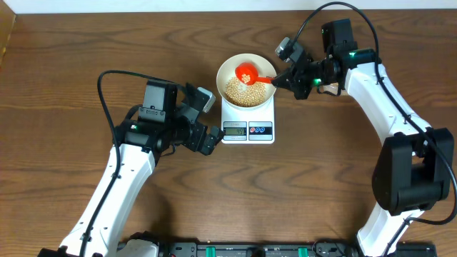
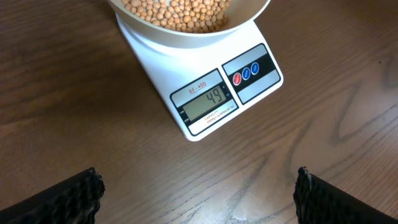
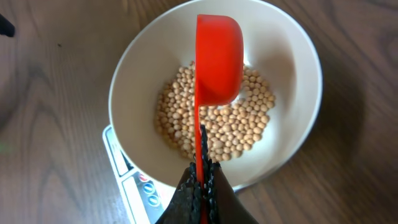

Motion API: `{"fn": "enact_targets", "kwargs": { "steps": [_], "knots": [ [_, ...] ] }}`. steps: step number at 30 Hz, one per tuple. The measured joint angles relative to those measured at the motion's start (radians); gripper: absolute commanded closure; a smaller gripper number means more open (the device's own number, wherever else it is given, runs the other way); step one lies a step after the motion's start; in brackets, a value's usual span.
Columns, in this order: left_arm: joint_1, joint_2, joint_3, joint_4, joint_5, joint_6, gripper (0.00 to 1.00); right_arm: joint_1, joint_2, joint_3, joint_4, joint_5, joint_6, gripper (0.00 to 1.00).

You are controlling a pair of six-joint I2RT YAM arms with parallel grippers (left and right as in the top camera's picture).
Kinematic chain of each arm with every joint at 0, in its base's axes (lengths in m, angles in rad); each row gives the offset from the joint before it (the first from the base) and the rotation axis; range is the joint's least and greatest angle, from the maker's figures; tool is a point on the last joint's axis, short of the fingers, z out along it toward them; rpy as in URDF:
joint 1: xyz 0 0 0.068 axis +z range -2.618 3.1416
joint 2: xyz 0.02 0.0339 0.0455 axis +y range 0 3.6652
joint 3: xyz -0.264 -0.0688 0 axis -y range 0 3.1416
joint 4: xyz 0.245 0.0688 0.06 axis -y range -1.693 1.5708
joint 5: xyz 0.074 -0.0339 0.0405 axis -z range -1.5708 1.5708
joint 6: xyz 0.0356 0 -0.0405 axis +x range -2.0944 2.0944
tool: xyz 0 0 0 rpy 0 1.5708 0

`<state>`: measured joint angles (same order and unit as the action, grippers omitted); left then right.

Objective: Scoop item into bowl and weigh 50g on scale
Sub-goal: 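Hold the scoop above the bowl while the scale settles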

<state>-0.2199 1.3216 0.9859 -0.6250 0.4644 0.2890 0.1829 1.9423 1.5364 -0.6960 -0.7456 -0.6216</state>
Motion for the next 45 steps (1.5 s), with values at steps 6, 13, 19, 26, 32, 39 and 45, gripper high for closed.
{"fn": "enact_targets", "kwargs": {
  "steps": [6,13,19,26,32,39,45],
  "knots": [
    [0.0,0.0,0.0,0.0,0.0,0.0,0.0,0.0,0.0,0.0,0.006,0.016,-0.032,0.99],
    [0.0,0.0,0.0,0.0,0.0,0.0,0.0,0.0,0.0,0.0,0.006,0.022,-0.087,0.99],
    [0.0,0.0,0.0,0.0,0.0,0.0,0.0,0.003,0.0,0.0,0.006,0.036,-0.126,0.99],
    [0.0,0.0,0.0,0.0,0.0,0.0,0.0,0.031,0.0,0.0,0.006,0.085,-0.159,0.99],
    [0.0,0.0,0.0,0.0,0.0,0.0,0.0,0.048,0.0,0.0,0.009,0.111,-0.173,0.99],
    [0.0,0.0,0.0,0.0,0.0,0.0,0.0,0.048,0.0,0.0,0.011,0.135,-0.181,0.99],
    [0.0,0.0,0.0,0.0,0.0,0.0,0.0,0.045,0.0,0.0,0.027,0.091,-0.167,0.99]
  ]
}}
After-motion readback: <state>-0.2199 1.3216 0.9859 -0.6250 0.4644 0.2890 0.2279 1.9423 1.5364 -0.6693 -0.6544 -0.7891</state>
